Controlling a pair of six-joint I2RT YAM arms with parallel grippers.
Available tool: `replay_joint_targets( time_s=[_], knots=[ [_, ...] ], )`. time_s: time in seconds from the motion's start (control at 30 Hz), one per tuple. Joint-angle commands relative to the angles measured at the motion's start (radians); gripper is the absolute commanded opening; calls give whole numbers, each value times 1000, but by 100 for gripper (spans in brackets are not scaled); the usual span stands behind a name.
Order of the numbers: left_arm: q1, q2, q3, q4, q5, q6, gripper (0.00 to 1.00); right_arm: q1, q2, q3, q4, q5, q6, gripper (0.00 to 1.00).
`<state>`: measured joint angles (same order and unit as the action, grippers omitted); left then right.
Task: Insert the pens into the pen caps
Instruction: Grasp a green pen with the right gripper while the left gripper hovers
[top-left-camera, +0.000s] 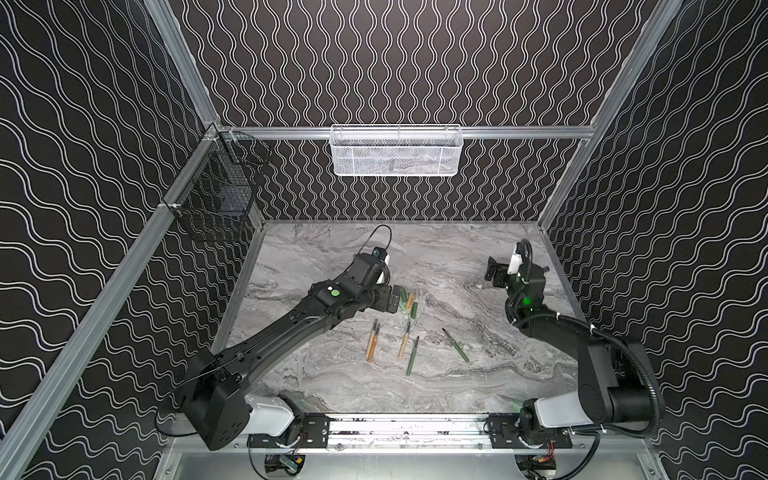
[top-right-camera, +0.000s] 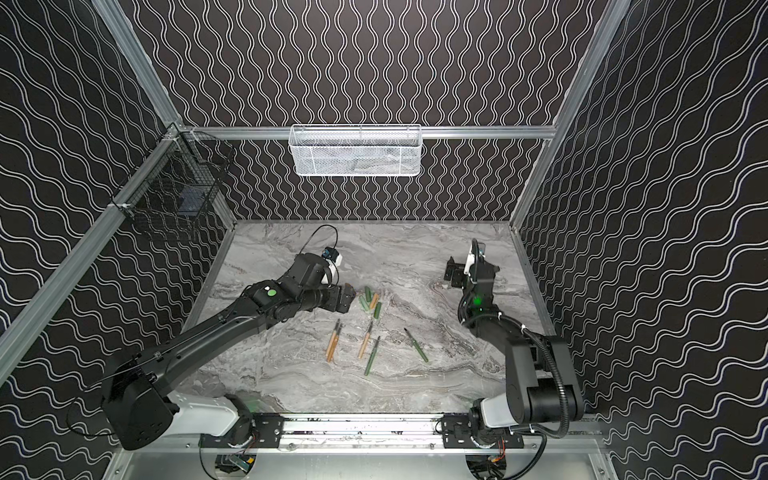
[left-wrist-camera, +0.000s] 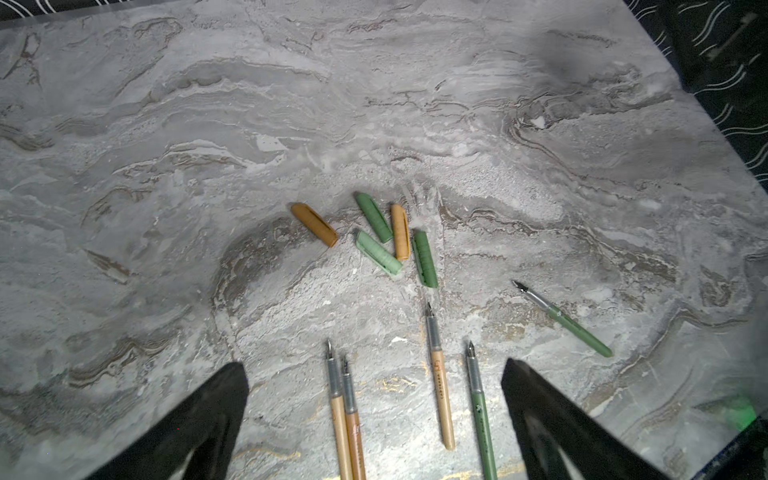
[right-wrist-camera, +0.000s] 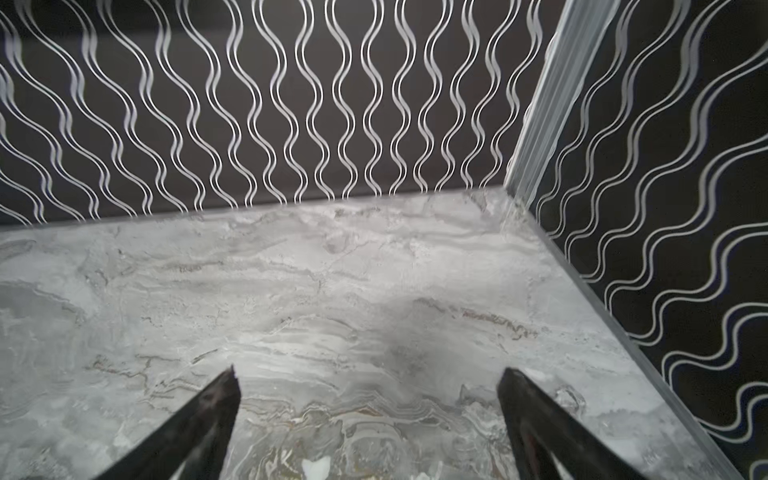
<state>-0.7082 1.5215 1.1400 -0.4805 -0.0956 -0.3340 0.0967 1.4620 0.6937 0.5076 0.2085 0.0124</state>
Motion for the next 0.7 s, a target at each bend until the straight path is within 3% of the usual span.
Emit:
replay_joint_targets(
  time_s=[0.0,0.1,0.2,0.37,0.47,0.67],
  knots=[
    [-1,-8,9,25,32,11,99,67,8,95,-395,19,53,99],
    [-1,-31,-1,35,22,25,99,147,8,173,-574,9,83,99],
    [0,-47,-1,40,10,50,99,199,-3,212,-707,-87,129,100],
    [7,-63,-3,39,-41,98,99,309,-2,230,-779,-253,195,97],
    [19,-76,-5,29,-66,111,99,366,40,257,-792,-318,230,89],
    [39,-135,-29,34,-76,112,99,403,125,347,-929,-306,268,82]
  ],
)
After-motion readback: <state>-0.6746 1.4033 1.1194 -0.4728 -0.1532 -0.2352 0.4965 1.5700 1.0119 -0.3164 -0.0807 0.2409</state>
